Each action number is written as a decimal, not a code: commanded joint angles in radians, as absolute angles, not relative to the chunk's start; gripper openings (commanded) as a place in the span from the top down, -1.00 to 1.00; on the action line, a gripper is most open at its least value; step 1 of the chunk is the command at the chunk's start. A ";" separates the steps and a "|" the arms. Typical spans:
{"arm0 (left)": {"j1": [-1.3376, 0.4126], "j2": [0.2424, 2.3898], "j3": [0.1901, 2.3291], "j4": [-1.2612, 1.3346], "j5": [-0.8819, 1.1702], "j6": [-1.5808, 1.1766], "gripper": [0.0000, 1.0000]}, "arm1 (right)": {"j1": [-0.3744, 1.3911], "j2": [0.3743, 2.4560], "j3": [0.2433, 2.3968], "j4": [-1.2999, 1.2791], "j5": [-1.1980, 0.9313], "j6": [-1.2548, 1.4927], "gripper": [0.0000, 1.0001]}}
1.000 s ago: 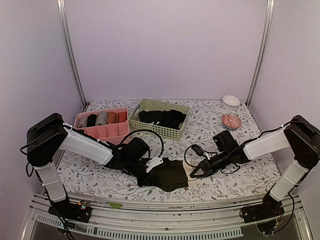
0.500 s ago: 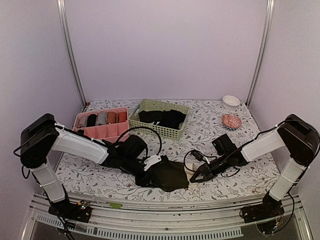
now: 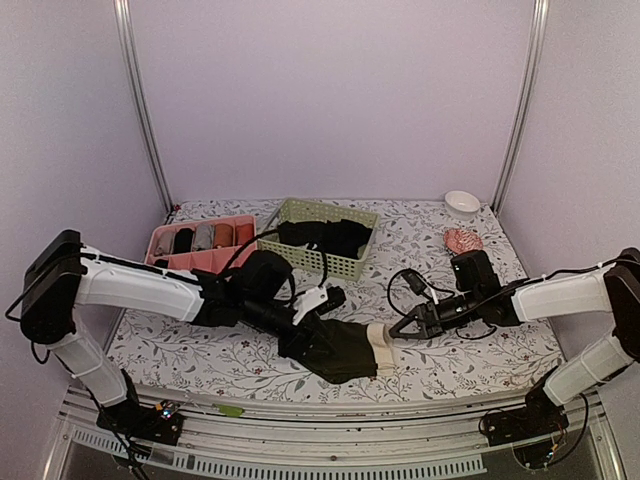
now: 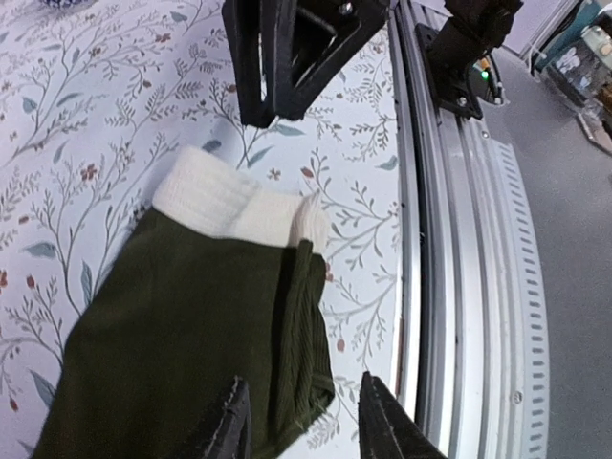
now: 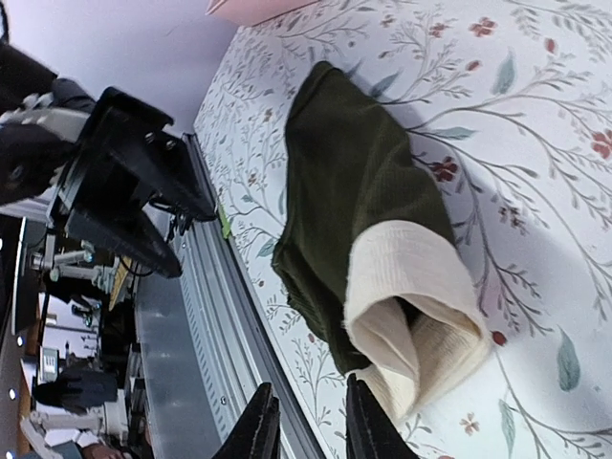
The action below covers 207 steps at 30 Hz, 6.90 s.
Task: Roll the underwear
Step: Smooth out the underwear at the center of the board.
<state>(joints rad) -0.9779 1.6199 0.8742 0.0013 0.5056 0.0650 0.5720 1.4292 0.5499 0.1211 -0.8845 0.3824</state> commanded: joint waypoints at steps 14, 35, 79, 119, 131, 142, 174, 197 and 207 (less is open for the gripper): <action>-1.091 2.015 1.222 0.036 0.432 0.151 0.78 | 0.508 1.516 0.505 0.231 -0.722 0.486 0.32; -1.089 2.090 1.194 0.003 0.532 0.169 1.00 | 0.571 1.654 0.574 0.244 -0.689 0.386 -0.18; -1.088 1.908 1.143 0.023 0.483 0.099 0.27 | 0.504 1.460 0.600 0.047 -0.535 0.378 0.03; -0.762 1.804 0.761 0.300 0.364 -0.323 0.09 | 0.629 1.917 0.674 0.396 -0.727 0.563 -0.10; -0.666 1.684 0.648 0.333 0.377 -0.372 0.09 | 0.620 1.914 0.604 0.438 -0.741 0.570 -0.08; -0.747 1.603 0.732 0.254 0.360 -0.243 0.11 | 0.649 1.773 0.648 0.471 -0.834 0.583 -0.10; -0.802 1.748 0.806 0.262 0.316 -0.257 0.10 | 0.648 1.870 0.447 0.995 -0.967 0.998 -0.98; -0.787 1.642 0.793 0.215 0.259 -0.235 -0.66 | 0.610 2.010 0.672 1.053 -0.936 1.135 -0.98; -0.790 1.682 0.777 0.286 0.301 -0.297 -0.92 | 0.589 2.231 0.577 1.418 -0.976 1.311 -0.98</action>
